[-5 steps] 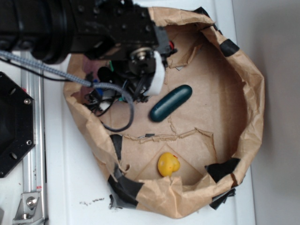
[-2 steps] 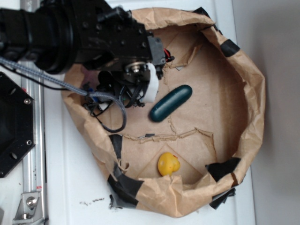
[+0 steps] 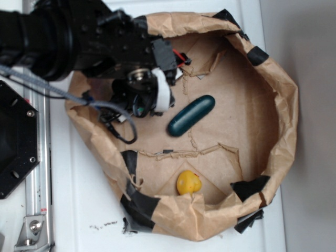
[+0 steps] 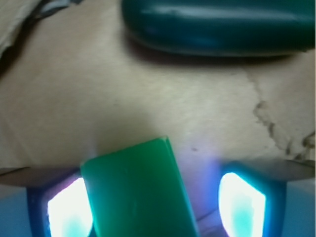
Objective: Grab the green block.
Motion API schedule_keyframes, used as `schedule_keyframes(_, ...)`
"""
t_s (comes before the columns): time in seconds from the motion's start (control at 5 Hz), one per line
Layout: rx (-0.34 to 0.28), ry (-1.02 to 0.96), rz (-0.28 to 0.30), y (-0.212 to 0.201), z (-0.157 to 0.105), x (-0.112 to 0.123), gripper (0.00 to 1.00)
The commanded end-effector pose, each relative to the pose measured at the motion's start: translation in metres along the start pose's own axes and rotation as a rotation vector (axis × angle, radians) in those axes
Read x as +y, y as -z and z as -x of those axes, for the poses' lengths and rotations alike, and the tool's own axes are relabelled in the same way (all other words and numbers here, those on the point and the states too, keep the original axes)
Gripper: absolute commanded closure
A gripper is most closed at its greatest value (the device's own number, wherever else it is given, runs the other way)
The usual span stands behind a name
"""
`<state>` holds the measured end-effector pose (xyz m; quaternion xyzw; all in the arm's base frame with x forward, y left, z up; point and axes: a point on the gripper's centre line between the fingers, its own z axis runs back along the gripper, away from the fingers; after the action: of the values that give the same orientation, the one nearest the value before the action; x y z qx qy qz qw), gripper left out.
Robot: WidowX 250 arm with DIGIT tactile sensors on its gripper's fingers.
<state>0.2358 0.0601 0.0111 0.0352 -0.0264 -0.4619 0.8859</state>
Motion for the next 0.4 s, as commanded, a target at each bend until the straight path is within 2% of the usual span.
schedule_keyframes(0.0, -0.040, -0.124, -0.037, -0.0016, 0.0077, -0.0020, 1.00)
schedule_keyframes(0.2, -0.037, -0.179, -0.040, -0.0109, 0.0101, 0.0015, 1.00)
